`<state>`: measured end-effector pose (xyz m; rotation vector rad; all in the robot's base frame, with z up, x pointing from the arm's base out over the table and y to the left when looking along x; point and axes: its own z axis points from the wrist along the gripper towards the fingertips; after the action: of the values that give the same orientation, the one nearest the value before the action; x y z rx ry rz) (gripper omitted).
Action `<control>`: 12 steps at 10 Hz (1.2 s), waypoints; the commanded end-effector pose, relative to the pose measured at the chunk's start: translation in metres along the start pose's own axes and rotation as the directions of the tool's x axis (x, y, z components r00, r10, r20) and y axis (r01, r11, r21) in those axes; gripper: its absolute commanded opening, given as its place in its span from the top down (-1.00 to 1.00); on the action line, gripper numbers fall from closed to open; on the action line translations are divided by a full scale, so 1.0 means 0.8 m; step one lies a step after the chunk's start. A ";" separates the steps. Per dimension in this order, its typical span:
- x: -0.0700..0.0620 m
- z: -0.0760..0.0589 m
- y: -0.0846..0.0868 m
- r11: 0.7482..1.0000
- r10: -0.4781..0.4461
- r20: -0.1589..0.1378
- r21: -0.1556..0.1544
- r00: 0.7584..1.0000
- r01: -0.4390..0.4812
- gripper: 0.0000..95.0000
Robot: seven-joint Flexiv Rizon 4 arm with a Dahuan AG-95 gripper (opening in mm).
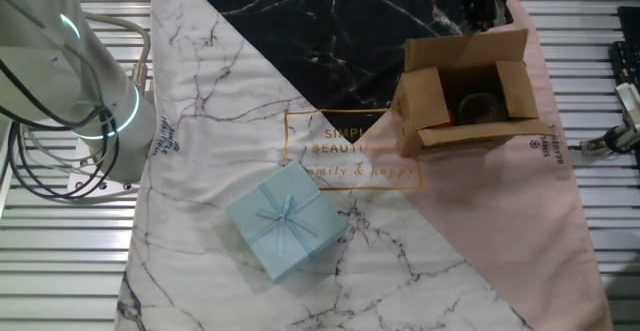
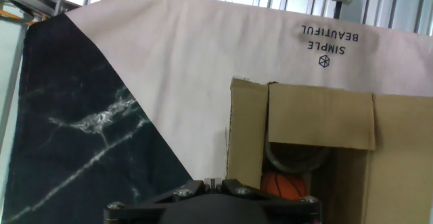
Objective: Cover the box
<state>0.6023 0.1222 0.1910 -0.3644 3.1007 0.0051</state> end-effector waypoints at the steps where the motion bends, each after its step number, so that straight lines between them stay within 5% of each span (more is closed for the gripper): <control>1: 0.001 -0.001 -0.003 1.000 -0.001 0.000 -0.004 1.000 0.001 1.00; 12: 0.015 -0.006 -0.031 0.999 -0.035 0.004 -0.027 0.999 0.036 1.00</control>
<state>0.5958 0.0931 0.1959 -0.4234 3.0922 0.0481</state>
